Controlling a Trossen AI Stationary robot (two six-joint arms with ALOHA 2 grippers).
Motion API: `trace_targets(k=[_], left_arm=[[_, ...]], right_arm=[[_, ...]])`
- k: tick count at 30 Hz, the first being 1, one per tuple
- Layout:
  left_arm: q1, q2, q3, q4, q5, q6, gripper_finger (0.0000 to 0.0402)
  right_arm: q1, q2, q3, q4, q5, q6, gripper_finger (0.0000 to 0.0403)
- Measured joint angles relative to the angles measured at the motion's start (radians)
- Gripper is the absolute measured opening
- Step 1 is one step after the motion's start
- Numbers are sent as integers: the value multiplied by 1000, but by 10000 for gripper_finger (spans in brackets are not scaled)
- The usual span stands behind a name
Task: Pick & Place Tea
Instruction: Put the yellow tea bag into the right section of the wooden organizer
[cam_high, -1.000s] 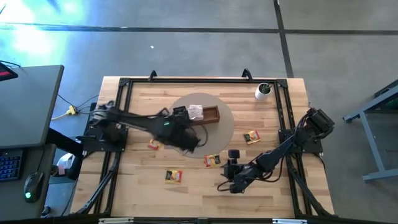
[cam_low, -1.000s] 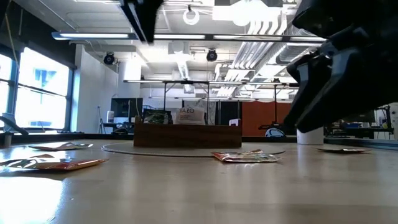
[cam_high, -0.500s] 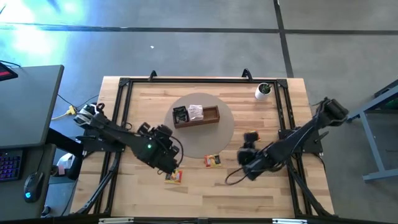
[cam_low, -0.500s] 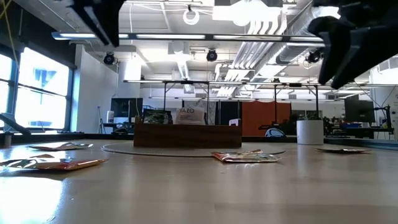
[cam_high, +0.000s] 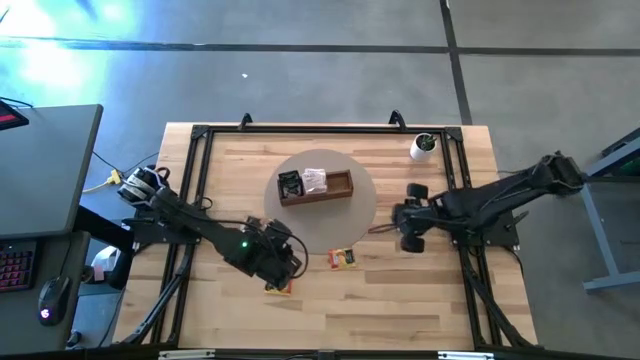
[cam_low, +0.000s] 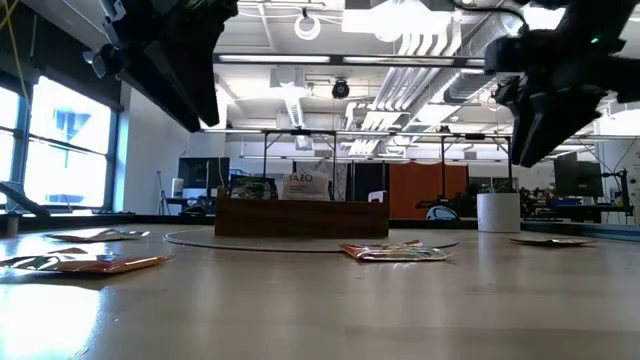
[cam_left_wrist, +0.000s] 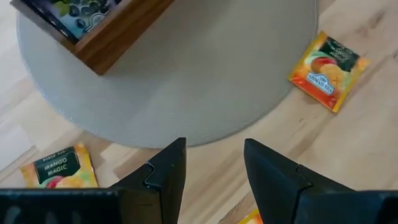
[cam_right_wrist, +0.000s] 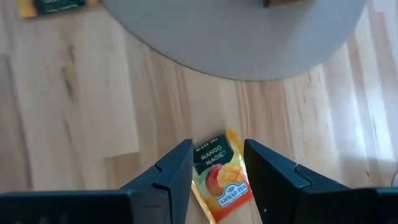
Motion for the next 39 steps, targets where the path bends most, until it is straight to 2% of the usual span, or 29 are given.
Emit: trace_targets(k=[3, 6, 11, 16, 24, 28, 34, 36, 39], left_arm=[[0, 0, 0, 18, 0, 24, 159], [0, 0, 0, 11, 0, 27, 159], [0, 0, 0, 11, -1, 29, 159], [0, 0, 0, 11, 4, 45, 159], [0, 0, 0, 11, 4, 45, 159], [0, 0, 0, 11, 3, 45, 159], [0, 0, 0, 44, -13, 45, 159], [0, 0, 0, 95, -31, 45, 159], [0, 0, 0, 181, -41, 55, 159]], right_arm=[[-87, 41, -1, 31, -75, 9, 147], [-165, 109, -1, 1, -147, 97, 145], [-256, 254, -1, -10, -99, 179, 133], [-306, 364, -1, -9, -216, 211, 120], [-264, 386, 8, 86, -428, 259, 101], [-216, 352, 40, 165, -459, 284, 94], [-130, 314, 89, 402, -515, 311, 92], [-100, 302, 110, 389, -496, 275, 90], [-60, 287, 136, 226, -341, 251, 84]])
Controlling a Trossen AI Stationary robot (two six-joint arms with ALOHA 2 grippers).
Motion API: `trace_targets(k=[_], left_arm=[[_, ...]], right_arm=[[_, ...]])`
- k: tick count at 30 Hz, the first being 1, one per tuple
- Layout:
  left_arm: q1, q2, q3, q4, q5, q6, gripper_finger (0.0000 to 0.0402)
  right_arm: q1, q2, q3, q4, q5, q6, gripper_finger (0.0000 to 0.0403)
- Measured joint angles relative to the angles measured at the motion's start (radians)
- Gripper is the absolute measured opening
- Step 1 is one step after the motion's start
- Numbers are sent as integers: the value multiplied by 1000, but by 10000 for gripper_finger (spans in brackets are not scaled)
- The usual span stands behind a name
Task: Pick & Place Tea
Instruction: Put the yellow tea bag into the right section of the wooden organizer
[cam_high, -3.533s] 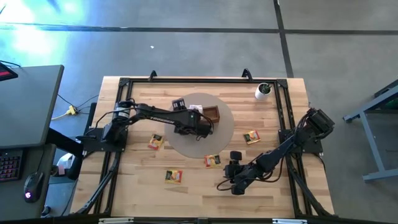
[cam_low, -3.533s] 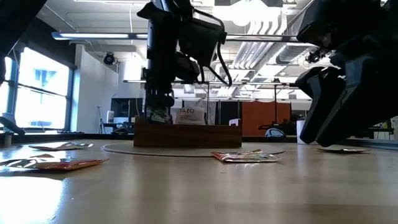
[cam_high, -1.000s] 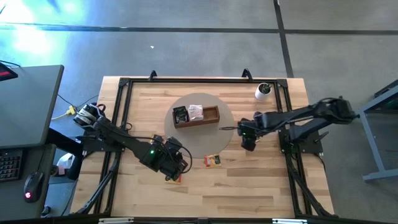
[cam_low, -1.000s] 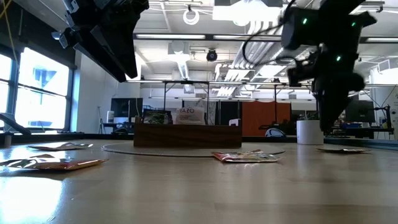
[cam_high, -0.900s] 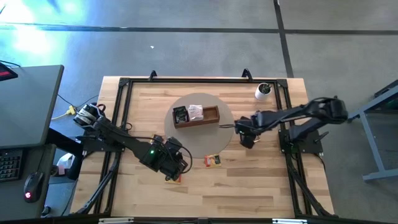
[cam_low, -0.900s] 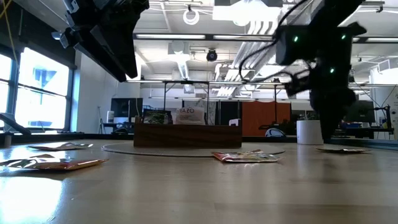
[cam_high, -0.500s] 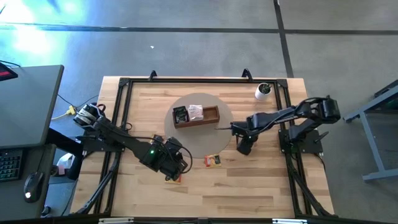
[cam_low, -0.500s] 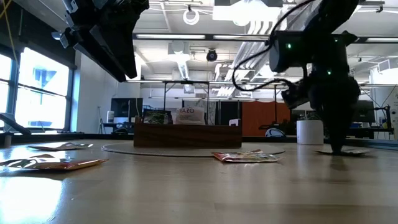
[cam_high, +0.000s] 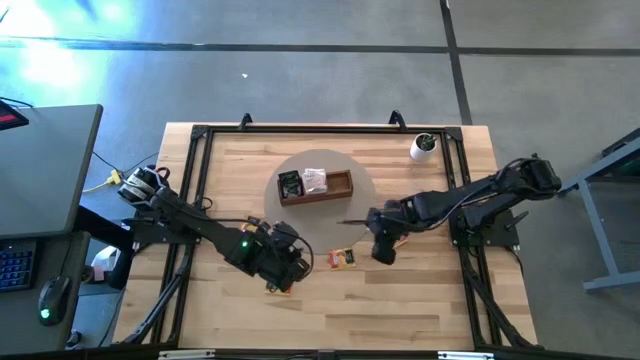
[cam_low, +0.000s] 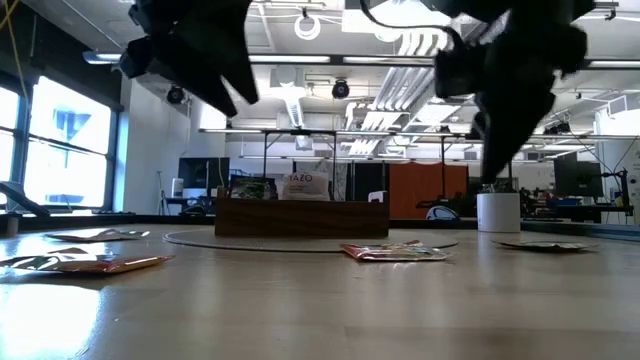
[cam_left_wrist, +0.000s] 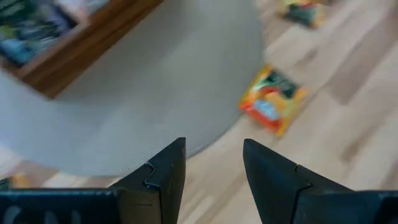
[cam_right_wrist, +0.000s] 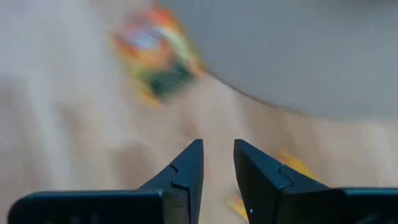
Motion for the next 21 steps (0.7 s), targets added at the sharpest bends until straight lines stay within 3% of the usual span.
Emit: trace_targets(k=[3, 7, 14, 17, 21], left_arm=[[0, 6, 2, 77, 18, 84, 159], [0, 6, 2, 135, 119, 148, 159], [0, 6, 2, 172, 159, 149, 159], [4, 17, 2, 178, 113, 150, 159], [45, 51, 1, 184, 127, 132, 159]], right_arm=[[21, -6, 9, -210, 125, 60, 78], [24, -6, -45, -342, 134, 211, 70], [14, -5, -179, -224, 144, 223, 33], [14, -5, -209, -181, 142, 221, 8], [15, -5, -231, -140, 124, 235, 8]])
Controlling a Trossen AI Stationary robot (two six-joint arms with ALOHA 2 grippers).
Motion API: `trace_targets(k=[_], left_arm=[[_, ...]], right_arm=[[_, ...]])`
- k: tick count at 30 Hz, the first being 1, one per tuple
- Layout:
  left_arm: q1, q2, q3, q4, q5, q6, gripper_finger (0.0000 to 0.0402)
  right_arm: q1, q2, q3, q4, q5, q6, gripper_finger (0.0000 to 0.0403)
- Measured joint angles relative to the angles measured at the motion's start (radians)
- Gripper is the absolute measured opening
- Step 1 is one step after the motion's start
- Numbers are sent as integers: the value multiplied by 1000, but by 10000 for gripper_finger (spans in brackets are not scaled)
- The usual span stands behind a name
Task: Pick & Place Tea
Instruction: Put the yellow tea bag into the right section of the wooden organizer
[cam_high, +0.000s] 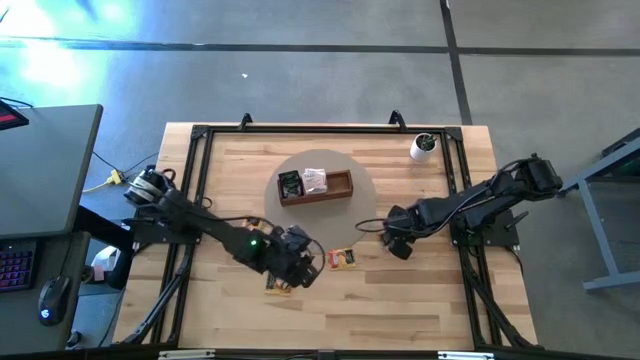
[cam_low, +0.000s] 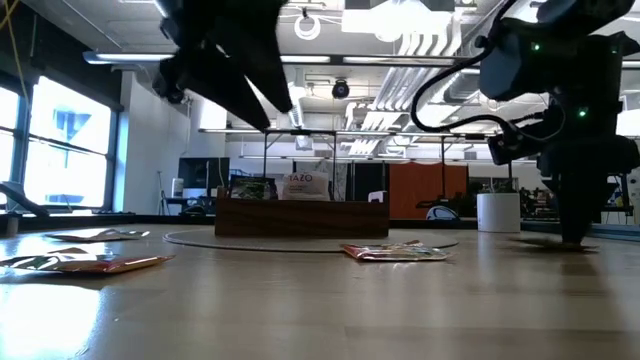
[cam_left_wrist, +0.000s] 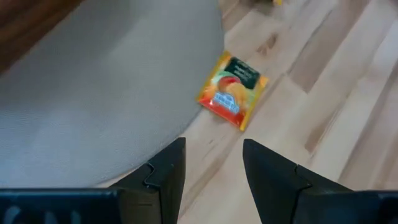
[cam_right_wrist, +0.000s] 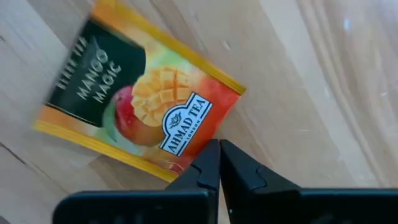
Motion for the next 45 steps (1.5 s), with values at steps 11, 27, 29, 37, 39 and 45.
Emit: trace_targets(k=[11, 27, 29, 37, 39, 45], left_arm=[[145, 216, 1, 574, 227, 16, 159], [309, 369, 25, 762, 388, 19, 159], [320, 373, 31, 782, 380, 11, 159], [369, 415, 33, 781, 378, 36, 159], [385, 418, 30, 766, 389, 41, 159], [412, 436, 33, 789, 418, 72, 159]], right_arm=[[64, -2, -25, 96, -9, 56, 7], [101, 3, -31, 275, -20, 75, 3], [103, 3, -31, 285, -23, 57, 2], [107, 3, -31, 442, 5, -8, 2], [107, 3, -31, 436, 11, -15, 2], [119, 3, -31, 413, 10, -15, 1]])
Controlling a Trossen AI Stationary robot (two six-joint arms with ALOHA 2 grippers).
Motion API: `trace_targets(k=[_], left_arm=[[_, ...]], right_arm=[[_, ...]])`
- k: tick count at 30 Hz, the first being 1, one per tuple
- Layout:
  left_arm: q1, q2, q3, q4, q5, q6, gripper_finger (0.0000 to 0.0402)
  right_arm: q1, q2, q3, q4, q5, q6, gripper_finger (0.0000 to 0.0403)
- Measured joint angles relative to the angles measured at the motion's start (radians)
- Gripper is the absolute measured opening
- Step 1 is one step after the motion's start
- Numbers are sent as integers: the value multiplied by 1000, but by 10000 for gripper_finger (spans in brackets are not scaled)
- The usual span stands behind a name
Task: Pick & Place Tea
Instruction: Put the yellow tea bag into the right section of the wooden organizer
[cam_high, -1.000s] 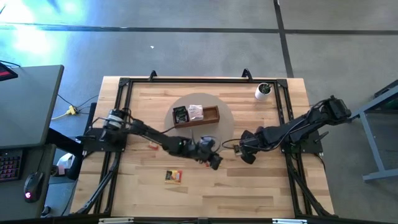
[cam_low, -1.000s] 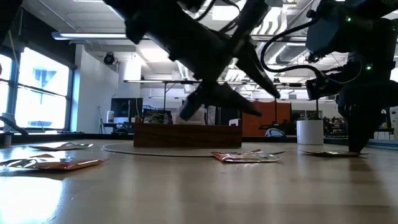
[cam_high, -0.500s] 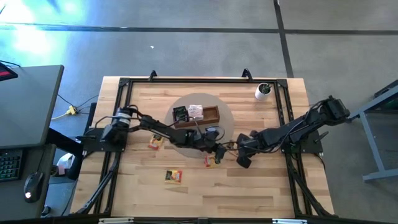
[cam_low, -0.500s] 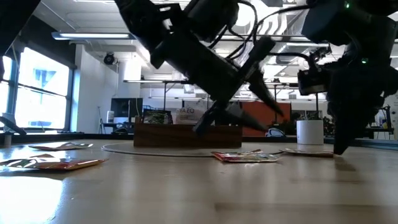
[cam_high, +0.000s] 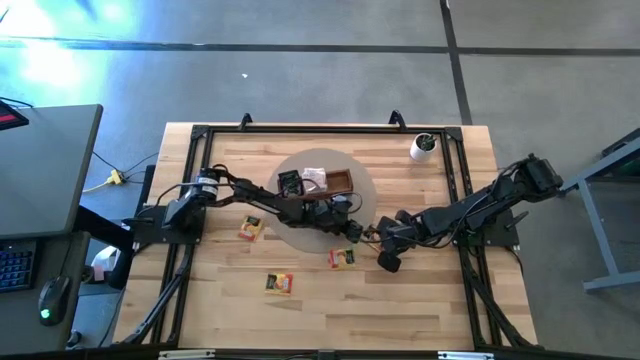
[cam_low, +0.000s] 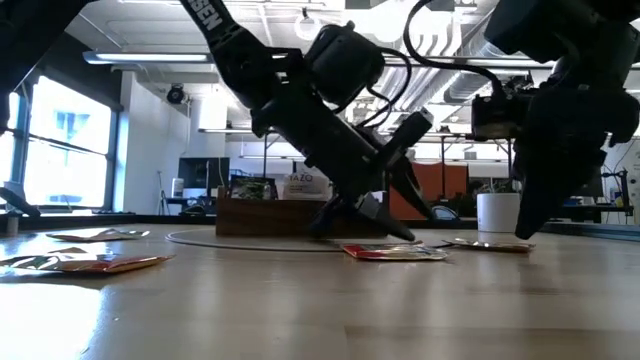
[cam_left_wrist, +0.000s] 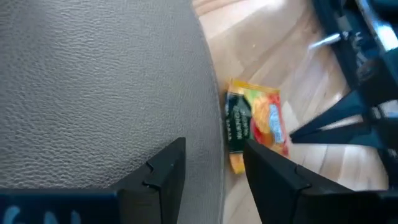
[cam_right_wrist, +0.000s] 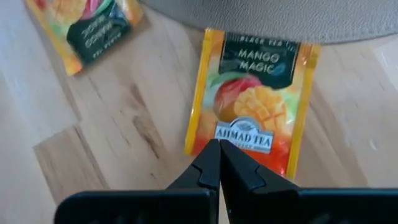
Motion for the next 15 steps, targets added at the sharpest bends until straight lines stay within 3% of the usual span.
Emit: trace_targets(k=[5, 10, 15], left_arm=[[1, 8, 27, -4, 15, 15, 159], [1, 49, 117, -49, 49, 25, 159], [1, 56, 177, -134, 91, 45, 159]], right_arm=[[31, 0, 1, -23, -29, -12, 1], [68, -1, 0, -20, 18, -29, 1], [63, 2, -71, 98, 24, -22, 1]])
